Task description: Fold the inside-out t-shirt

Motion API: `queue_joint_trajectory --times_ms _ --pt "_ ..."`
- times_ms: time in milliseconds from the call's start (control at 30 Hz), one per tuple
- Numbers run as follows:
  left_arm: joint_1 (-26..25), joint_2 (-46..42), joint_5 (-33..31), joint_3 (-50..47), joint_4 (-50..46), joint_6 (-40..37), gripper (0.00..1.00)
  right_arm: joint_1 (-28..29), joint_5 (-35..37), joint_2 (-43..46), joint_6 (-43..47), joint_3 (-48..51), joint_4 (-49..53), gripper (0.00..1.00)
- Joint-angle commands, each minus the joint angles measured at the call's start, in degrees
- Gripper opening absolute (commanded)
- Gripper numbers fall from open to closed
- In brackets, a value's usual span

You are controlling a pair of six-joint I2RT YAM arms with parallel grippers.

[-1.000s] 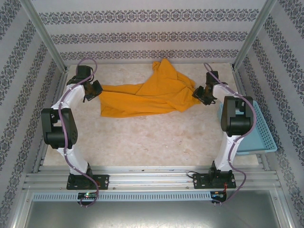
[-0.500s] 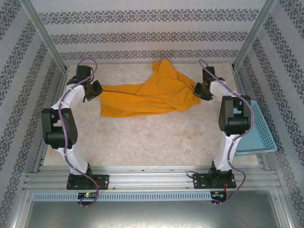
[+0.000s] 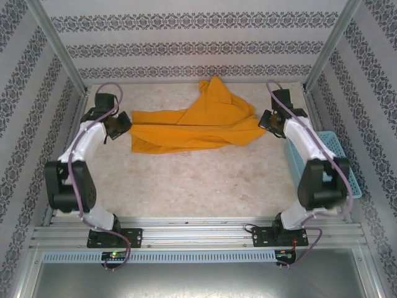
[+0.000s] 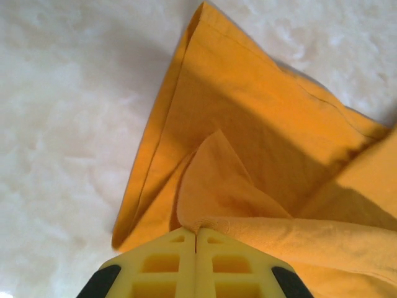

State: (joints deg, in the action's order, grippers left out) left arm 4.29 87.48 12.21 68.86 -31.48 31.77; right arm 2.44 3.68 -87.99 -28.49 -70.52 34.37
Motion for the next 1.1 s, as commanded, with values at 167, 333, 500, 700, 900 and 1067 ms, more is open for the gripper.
queue_joint_trajectory --times_ms 167,333,500,700,900,1067 --pt "-0.3 -24.9 -0.4 -18.2 -5.7 5.1 0.0 0.4 -5.4 24.1 -4.3 16.0 10.6 0.01" --pt "-0.4 -38.8 -0.5 -26.5 -11.9 12.9 0.0 0.5 -8.1 36.1 -10.3 21.5 18.0 0.0" --pt "-1.0 -50.1 -1.2 -33.8 -17.5 19.8 0.0 -0.2 -5.9 45.6 -16.4 25.4 26.1 0.0" --pt "-1.2 -50.9 -2.9 -38.1 -18.9 19.8 0.0 -0.5 -5.7 56.8 -25.0 32.5 30.3 0.0" --pt "-1.2 -44.4 -3.1 -40.3 -13.0 19.4 0.0 -0.5 -6.1 57.1 -25.8 36.9 26.3 0.0" --pt "-1.2 -39.3 -4.2 -35.4 -9.8 18.4 0.0 -0.2 -3.7 50.9 -22.2 30.1 22.9 0.0"
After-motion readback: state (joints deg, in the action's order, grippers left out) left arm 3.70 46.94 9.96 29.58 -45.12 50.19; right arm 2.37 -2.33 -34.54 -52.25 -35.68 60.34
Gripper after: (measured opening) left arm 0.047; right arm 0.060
